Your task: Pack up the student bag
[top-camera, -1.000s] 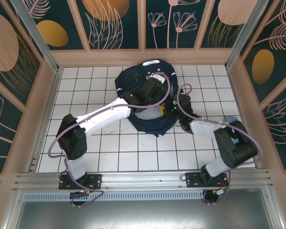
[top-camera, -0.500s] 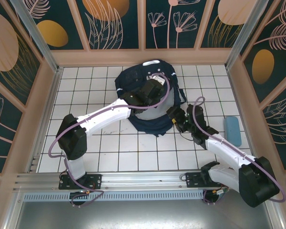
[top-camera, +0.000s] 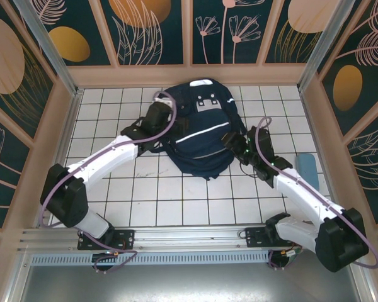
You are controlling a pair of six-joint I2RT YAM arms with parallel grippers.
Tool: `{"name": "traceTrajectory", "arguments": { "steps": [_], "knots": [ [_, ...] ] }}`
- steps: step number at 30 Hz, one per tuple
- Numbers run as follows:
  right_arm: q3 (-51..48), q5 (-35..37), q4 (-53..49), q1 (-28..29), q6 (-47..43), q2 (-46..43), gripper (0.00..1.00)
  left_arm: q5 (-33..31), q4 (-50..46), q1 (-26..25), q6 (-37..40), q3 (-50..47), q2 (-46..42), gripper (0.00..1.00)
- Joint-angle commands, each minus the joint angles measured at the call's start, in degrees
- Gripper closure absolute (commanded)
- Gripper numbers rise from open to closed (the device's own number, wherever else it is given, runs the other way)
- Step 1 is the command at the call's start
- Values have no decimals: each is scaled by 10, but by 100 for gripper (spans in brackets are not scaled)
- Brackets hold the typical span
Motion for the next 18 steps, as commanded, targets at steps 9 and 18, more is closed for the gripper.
{"name": "traceTrajectory", "arguments": {
  "steps": [9, 18],
  "knots": [
    [63, -69, 105, 50, 124, 148, 51, 41, 99, 107, -102, -190, -84, 6],
    [98, -66, 127, 71, 141, 228, 60, 75, 105, 113, -64, -199, -76, 6]
  ]
}}
